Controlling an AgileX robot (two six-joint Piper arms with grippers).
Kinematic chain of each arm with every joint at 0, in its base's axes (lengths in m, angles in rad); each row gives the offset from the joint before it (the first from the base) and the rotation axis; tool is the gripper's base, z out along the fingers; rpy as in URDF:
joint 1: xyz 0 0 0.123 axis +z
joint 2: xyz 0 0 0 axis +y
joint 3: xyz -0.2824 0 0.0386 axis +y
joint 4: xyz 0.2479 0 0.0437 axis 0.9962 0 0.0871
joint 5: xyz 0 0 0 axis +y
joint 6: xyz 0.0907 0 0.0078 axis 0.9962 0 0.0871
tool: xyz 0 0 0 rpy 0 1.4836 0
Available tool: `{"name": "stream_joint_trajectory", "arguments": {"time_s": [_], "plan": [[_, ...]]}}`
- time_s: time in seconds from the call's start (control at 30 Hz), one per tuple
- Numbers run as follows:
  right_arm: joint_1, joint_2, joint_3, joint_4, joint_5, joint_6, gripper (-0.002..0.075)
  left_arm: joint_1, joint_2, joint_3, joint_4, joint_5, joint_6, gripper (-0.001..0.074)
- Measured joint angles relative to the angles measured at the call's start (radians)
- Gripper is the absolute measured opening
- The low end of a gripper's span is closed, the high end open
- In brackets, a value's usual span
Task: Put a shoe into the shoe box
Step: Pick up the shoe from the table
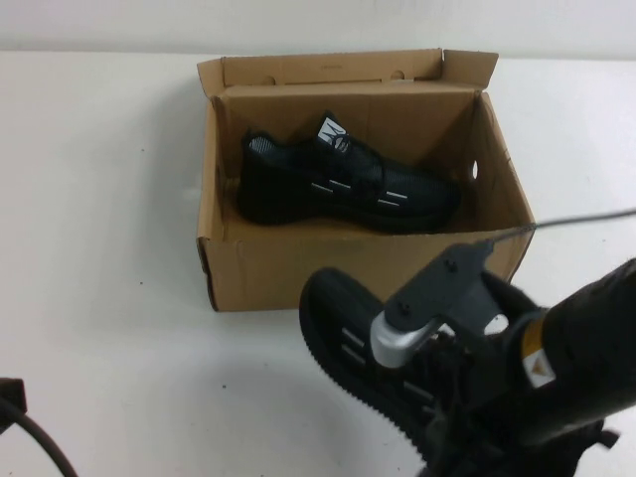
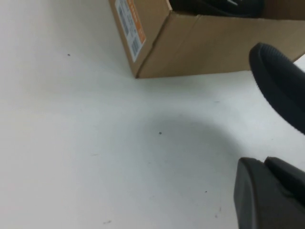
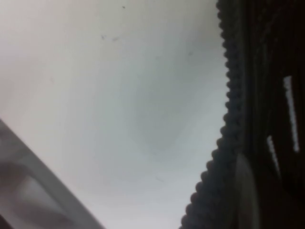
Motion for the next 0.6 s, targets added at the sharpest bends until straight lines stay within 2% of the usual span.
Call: {"name": "stream_joint_trajectory", "arguments": {"time_s": [0.17, 0.3, 0.6], "plan": [[0.000, -0.040, -0.089, -0.111, 0.119, -0.214, -0.0009, 0.000, 0.000, 0.000, -0.043, -0.022, 0.000, -0.0003], [0.000, -0.042, -0.158, -0.210, 0.158, -0.302, -0.0009, 0.000, 0.000, 0.000, -0.075, -0.031, 0.002, -0.0003], [0.000, -0.046, -0.244, -0.256, 0.158, -0.578, -0.0009, 0.000, 0.042, 0.000, -0.244, -0.029, 0.066, -0.0003]]}}
